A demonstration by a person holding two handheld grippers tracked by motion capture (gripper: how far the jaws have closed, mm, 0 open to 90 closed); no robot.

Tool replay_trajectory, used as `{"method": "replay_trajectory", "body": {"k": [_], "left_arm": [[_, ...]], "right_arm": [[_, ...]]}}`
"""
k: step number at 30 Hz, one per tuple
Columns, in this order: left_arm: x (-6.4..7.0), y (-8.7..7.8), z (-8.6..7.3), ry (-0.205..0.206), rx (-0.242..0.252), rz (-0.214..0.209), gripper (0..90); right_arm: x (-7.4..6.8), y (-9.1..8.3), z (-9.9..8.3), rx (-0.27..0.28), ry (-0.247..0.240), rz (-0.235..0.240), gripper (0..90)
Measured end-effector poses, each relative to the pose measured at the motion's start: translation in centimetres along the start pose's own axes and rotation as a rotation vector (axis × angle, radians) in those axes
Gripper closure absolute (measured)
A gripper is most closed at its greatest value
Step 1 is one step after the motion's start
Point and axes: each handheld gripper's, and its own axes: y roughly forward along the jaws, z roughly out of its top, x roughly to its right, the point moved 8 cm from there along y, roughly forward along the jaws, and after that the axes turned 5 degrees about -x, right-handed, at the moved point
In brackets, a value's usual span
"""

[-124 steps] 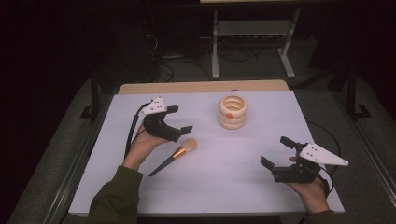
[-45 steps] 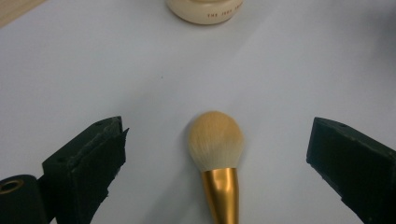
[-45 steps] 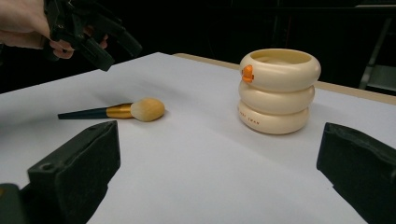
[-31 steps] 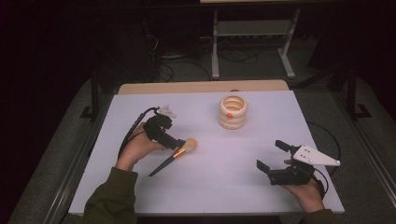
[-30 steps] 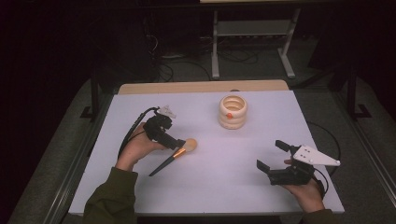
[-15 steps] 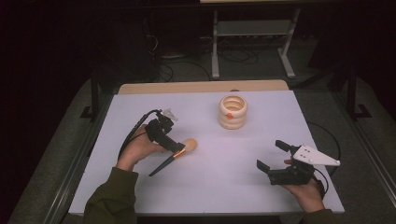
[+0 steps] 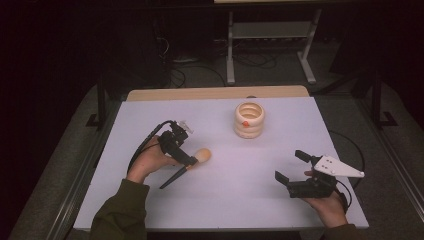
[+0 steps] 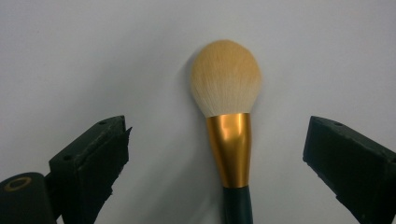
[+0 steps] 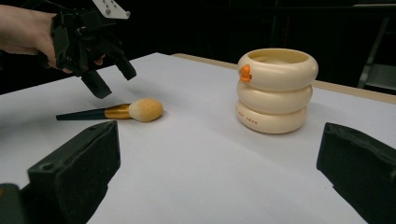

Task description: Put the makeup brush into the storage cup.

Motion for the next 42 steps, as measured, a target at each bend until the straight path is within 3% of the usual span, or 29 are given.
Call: {"method": "replay_trajectory", "body": {"k": [7,12,25,30,42], "left_arm": [[-0.2,0.7,-0.3,0.006,-0.030,-0.005,7.7],[-0.2,1.3,-0.3,-0.006,-0.038,-0.007,13.1],[0.0,2.5,-0.4,-0.028,-0.064,0.002,15.4],[0.1,2.8,-0.4,-0.011,-0.089,0.006,17.3],[0.1,3.0,-0.5,-0.013,-0.107,0.003,29.0]], "right_arm": [[0.0,-0.1,0.0,0.001,0.012,0.002,0.0],[0.0,-0.1,0.0,0.002,0.011,0.000,0.0],[0.0,-0.1,0.0,0.002,0.010,0.000,0.0],[0.0,-0.1,0.0,0.002,0.011,0.000,0.0],[0.0,-0.1,0.0,0.001,0.010,0.000,0.0]]}}
